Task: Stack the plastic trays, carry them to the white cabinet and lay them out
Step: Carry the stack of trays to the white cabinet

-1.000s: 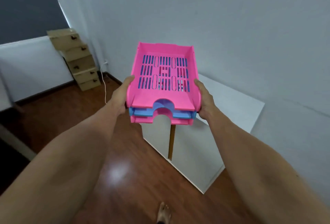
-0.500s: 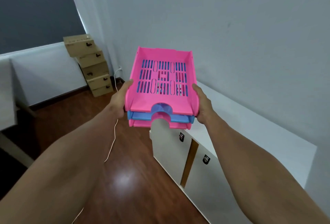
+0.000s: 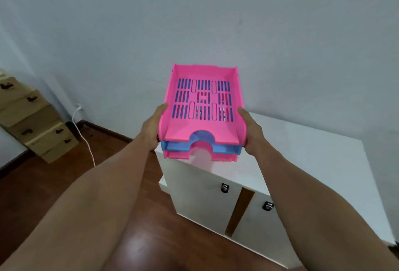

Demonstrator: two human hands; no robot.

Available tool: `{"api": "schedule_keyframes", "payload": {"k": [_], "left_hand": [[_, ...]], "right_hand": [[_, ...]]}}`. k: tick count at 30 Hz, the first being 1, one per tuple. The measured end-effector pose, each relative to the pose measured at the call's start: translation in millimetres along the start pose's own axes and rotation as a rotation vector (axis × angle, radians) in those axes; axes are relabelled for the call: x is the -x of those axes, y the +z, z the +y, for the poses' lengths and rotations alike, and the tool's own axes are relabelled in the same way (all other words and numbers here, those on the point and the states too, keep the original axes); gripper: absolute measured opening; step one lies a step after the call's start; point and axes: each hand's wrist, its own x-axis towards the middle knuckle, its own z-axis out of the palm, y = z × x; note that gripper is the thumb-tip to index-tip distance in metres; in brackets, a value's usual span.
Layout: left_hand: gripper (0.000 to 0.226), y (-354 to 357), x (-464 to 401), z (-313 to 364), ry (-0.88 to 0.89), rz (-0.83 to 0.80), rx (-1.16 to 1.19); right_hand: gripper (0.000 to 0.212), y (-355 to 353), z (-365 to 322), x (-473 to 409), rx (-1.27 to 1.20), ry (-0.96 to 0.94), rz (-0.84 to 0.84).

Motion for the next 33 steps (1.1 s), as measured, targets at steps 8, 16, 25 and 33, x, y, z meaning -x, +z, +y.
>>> {"api": "schedule_keyframes", "payload": {"k": [8, 16, 25, 33], "left_hand": [[0.076, 1.7, -41.6, 24.8, -0.075, -0.208, -0.159], [0.072, -7.8, -67.5, 19.5, -0.133, -0.232, -0.188], [0.097, -13.3, -100.2, 12.0, -0.2, -0.203, -0.177], [0.088, -14.9, -125.1, 16.1, -0.212, -0.24, -0.135]], "right_hand": [[0.077, 17.5, 24.2, 3.9, -0.06, -0.06, 0.23], [0.064, 31.9, 38.6, 6.0, -0.084, -0.089, 0.294], [0.066, 35.5, 50.3, -22.6, -0.097, -0.036, 0.322], [0.084, 42.0, 41.4, -49.3, -0.083, 0.017, 0.355]]}}
